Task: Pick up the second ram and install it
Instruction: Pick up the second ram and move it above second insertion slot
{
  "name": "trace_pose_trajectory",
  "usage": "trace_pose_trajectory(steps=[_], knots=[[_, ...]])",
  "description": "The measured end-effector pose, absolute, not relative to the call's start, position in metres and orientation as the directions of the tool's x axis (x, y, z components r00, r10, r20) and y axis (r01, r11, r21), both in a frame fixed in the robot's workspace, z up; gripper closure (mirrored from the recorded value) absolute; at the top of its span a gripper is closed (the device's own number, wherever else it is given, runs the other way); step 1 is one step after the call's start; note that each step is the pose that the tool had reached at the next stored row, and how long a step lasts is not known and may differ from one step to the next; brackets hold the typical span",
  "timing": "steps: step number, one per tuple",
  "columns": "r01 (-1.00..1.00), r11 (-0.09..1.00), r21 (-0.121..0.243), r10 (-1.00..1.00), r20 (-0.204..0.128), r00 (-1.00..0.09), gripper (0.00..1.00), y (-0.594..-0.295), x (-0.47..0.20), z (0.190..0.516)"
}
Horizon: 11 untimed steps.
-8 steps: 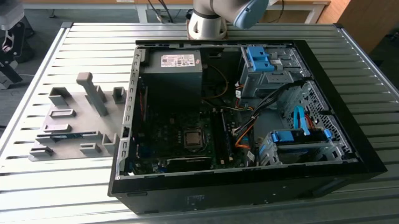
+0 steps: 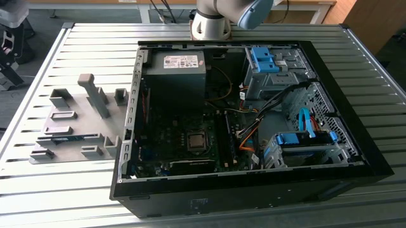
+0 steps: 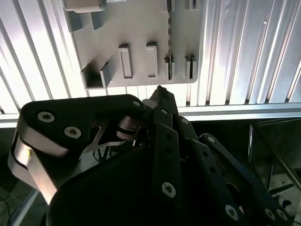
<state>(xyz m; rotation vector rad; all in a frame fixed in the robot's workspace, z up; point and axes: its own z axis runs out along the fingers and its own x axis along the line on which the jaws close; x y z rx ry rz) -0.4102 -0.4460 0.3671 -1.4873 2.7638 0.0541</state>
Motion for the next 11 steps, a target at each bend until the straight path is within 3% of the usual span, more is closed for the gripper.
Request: trace_pose_trajectory(steps=[11], knots=[[-0.923, 0.384, 0.029, -0.923, -0.018, -0.384, 0.89, -0.4460, -0.4102, 0.3631]])
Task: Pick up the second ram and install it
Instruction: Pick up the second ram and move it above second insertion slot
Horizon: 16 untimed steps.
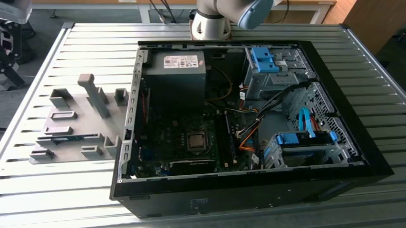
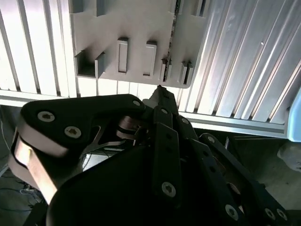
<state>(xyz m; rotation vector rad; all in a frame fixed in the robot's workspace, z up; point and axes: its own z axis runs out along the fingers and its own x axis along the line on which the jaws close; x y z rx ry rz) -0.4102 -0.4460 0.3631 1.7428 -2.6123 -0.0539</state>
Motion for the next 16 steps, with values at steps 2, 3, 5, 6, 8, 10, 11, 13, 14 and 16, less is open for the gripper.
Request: trace_pose_trajectory(steps=[2, 3, 5, 6, 8, 10, 11, 13, 14, 16], knots=[[-0.937, 0.349, 0.029, -0.937, -0.018, -0.350, 0.89, -0.4460, -0.4102, 0.3623], [-0.942, 0.333, 0.029, -0.943, -0.018, -0.334, 0.89, -0.4460, -0.4102, 0.3619], [-0.952, 0.304, 0.029, -0.952, -0.018, -0.304, 0.89, -0.4460, -0.4102, 0.3614], [-0.957, 0.289, 0.029, -0.957, -0.018, -0.290, 0.89, -0.4461, -0.4102, 0.3612], [-0.965, 0.262, 0.029, -0.965, -0.018, -0.263, 0.89, -0.4461, -0.4101, 0.3608], [-0.971, 0.239, 0.029, -0.971, -0.017, -0.240, 0.89, -0.4461, -0.4101, 0.3604], [-0.973, 0.229, 0.029, -0.973, -0.017, -0.230, 0.89, -0.4461, -0.4102, 0.3602], [-0.977, 0.211, 0.028, -0.977, -0.015, -0.211, 0.89, -0.4461, -0.4102, 0.3598], [-0.979, 0.203, 0.028, -0.979, -0.013, -0.204, 0.89, -0.4461, -0.4102, 0.3594], [-0.979, 0.202, 0.026, -0.979, -0.013, -0.202, 0.89, -0.4460, -0.4115, 0.3585]])
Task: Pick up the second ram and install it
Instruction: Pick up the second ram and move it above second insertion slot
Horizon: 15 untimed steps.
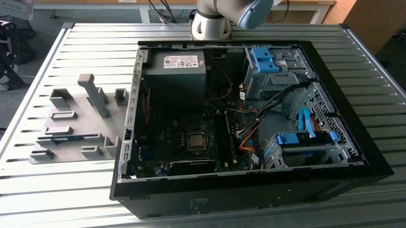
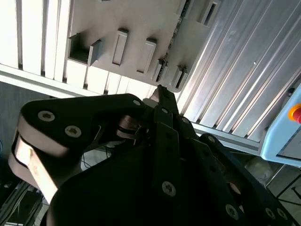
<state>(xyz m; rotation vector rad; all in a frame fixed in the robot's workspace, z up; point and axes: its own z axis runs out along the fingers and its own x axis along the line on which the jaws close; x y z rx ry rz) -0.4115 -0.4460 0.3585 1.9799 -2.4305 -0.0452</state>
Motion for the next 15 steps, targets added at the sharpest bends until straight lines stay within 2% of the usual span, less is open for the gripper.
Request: trace_pose_trajectory(steps=[4, 5, 6, 8, 11, 13, 15], knots=[[-0.979, 0.202, 0.025, -0.979, -0.013, -0.202, 0.89, -0.4461, -0.4121, 0.3579], [-0.979, 0.202, 0.025, -0.979, -0.013, -0.202, 0.84, -0.4461, -0.4121, 0.3580], [-0.979, 0.202, 0.025, -0.979, -0.013, -0.202, 0.84, -0.4461, -0.4122, 0.3579], [-0.979, 0.201, 0.025, -0.979, -0.014, -0.202, 0.71, -0.4472, -0.4124, 0.3569], [-0.980, 0.197, 0.021, -0.980, -0.016, -0.198, 0.65, -0.4499, -0.4129, 0.3540], [-0.980, 0.196, 0.021, -0.980, -0.022, -0.196, 0.53, -0.4515, -0.4134, 0.3523], [-0.981, 0.191, 0.022, -0.981, -0.032, -0.192, 0.53, -0.4522, -0.4135, 0.3502]])
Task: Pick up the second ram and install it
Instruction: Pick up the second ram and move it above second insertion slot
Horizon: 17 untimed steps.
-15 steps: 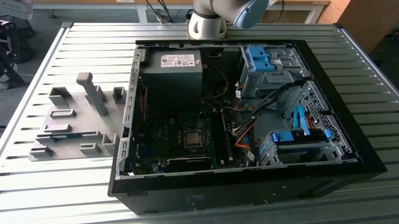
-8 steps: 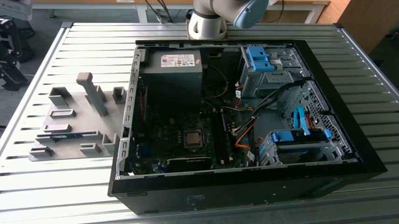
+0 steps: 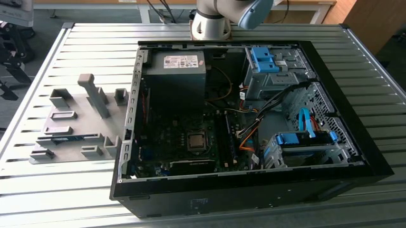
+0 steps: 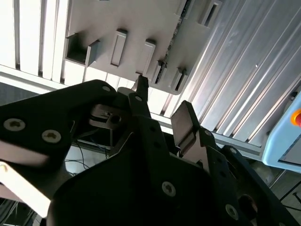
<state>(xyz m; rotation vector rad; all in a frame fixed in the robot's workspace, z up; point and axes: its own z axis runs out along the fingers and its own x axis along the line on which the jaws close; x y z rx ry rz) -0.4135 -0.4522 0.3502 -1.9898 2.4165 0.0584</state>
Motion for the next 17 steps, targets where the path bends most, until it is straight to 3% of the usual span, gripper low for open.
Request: trace_pose_trajectory(steps=[17], knots=[[-0.990, 0.144, 0.010, -0.989, -0.035, -0.144, 0.53, -0.455, -0.414, 0.328]])
